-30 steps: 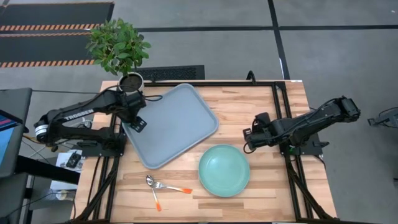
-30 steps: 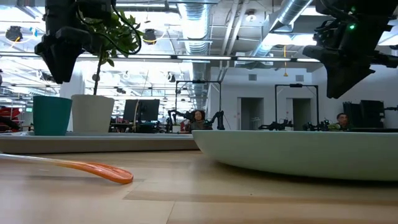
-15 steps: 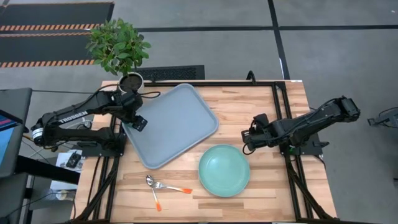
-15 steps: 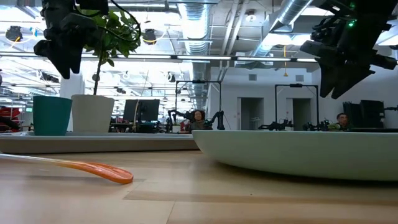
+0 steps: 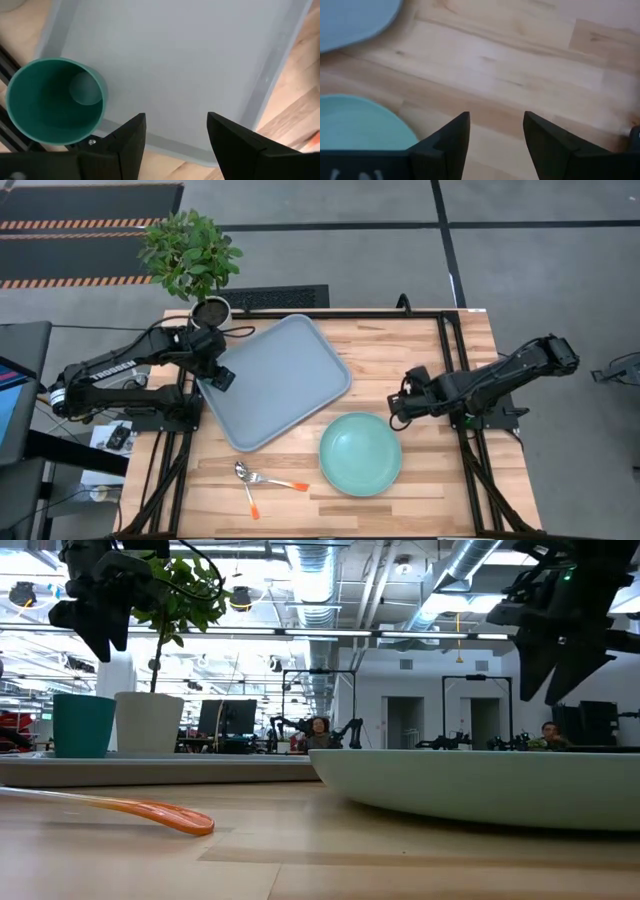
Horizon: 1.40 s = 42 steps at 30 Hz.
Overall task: Pick and place plate/cup/fork/spoon on tray
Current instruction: Put the orange fork on the gray serving tray
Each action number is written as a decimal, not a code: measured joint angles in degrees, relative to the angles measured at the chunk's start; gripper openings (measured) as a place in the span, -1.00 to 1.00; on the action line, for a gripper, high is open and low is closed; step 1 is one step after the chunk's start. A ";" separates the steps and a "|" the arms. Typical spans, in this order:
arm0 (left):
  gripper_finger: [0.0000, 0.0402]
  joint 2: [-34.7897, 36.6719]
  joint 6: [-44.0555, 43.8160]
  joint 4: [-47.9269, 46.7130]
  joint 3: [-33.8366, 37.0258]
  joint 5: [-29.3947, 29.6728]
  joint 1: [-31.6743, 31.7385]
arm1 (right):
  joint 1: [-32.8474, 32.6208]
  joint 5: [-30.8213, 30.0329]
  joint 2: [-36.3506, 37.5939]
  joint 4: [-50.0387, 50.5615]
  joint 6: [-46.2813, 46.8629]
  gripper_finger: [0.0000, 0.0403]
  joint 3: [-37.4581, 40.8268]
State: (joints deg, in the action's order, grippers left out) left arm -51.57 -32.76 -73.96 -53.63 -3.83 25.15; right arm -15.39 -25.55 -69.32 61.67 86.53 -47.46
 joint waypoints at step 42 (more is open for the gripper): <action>-0.02 -0.27 -17.26 40.36 3.66 2.26 -17.73 | -17.67 5.92 -0.44 -31.39 14.15 0.02 16.22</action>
State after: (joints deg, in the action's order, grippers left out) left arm -51.85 -50.02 -33.60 -49.96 -1.57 7.42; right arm -33.06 -19.64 -69.76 30.28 100.68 -31.24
